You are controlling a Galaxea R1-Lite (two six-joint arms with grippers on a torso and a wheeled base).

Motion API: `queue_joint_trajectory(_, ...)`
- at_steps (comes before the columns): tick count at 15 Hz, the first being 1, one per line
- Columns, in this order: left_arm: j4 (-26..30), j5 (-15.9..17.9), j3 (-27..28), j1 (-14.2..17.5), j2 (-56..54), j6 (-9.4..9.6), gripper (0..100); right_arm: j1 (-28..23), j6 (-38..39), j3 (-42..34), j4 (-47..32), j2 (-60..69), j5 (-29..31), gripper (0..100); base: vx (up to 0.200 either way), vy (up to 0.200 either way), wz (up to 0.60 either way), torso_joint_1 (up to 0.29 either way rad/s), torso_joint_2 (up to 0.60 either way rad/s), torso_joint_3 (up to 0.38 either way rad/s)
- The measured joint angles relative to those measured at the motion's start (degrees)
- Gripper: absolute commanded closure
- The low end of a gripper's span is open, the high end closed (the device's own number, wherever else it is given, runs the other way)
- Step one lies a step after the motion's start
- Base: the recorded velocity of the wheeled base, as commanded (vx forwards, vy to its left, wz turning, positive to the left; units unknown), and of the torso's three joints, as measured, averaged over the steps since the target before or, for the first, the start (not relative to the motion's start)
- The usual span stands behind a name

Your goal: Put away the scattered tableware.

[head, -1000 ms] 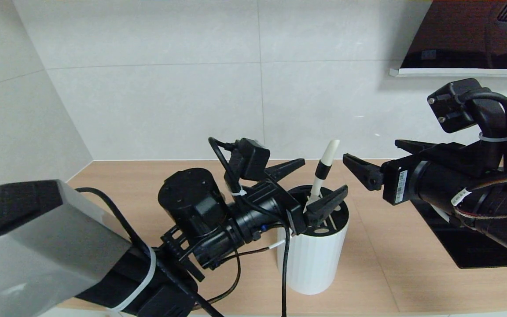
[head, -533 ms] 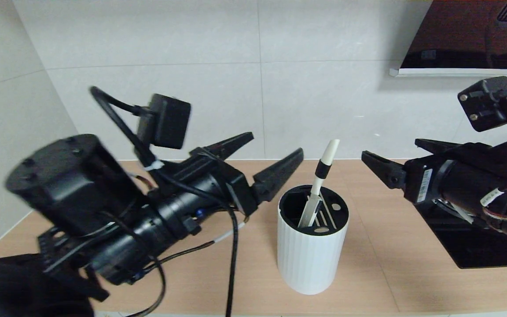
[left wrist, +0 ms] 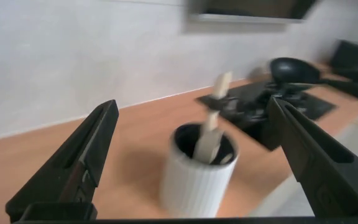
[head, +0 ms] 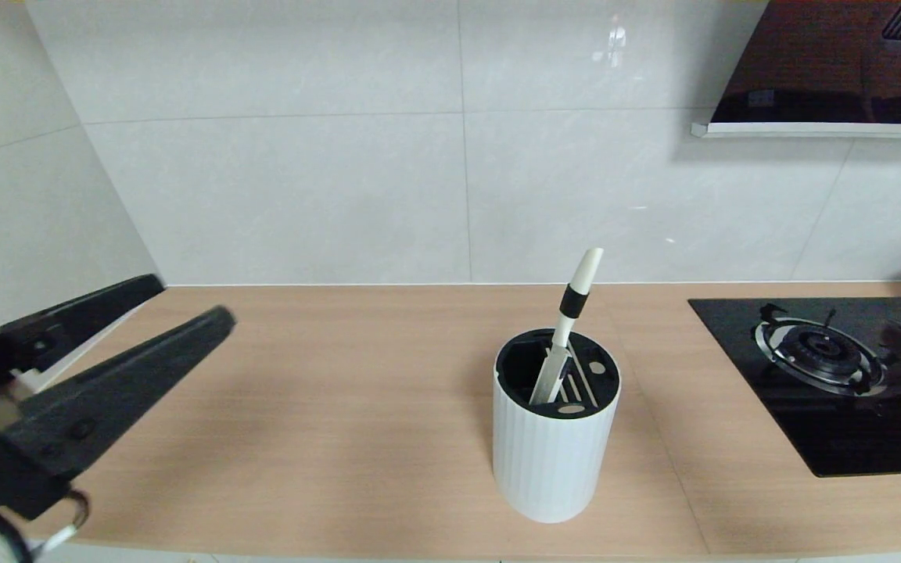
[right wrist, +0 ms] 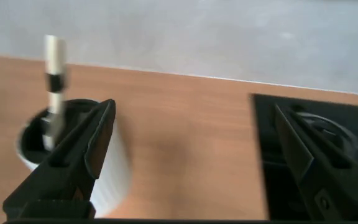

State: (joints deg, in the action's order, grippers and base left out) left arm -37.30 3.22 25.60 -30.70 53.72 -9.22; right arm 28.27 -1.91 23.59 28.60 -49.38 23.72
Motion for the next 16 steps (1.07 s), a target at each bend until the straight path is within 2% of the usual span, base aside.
queue_joint_trajectory(4,20.36,-0.07,-1.44,6.63,-20.43,0.00,0,-8.37,-0.33,-3.56,-12.48,17.64,-0.74,0,0.000,0.000,0.00,0.000,0.00,0.000)
queue_joint_trajectory(7,30.11,0.11,-3.11,13.86,-33.52,-0.13,0,-14.87,-4.16,-3.97,-20.31,29.46,-1.12,0,0.000,0.000,0.00,0.000,0.00,0.000)
queue_joint_trajectory(10,32.49,-0.16,-6.89,19.68,-42.98,-0.11,0,-20.50,-6.13,-4.41,-26.15,38.56,-1.08,0,0.000,0.000,0.00,0.000,0.00,0.000)
queue_joint_trajectory(11,32.33,-1.77,-8.51,21.31,-44.82,-0.11,0,-22.52,-5.69,-4.66,-26.61,40.48,-1.17,0,0.000,0.000,0.00,0.000,0.00,0.000)
queue_joint_trajectory(13,29.76,-4.33,-11.96,23.78,-46.97,0.88,0,-26.12,-5.25,-5.29,-28.09,44.48,-3.28,0,0.000,0.000,0.00,0.000,0.00,0.000)
queue_joint_trajectory(16,27.48,-3.54,-16.62,28.50,-50.40,2.27,0,-28.17,-1.45,-8.19,-29.26,48.04,-2.43,0,0.000,0.000,0.00,0.000,0.00,0.000)
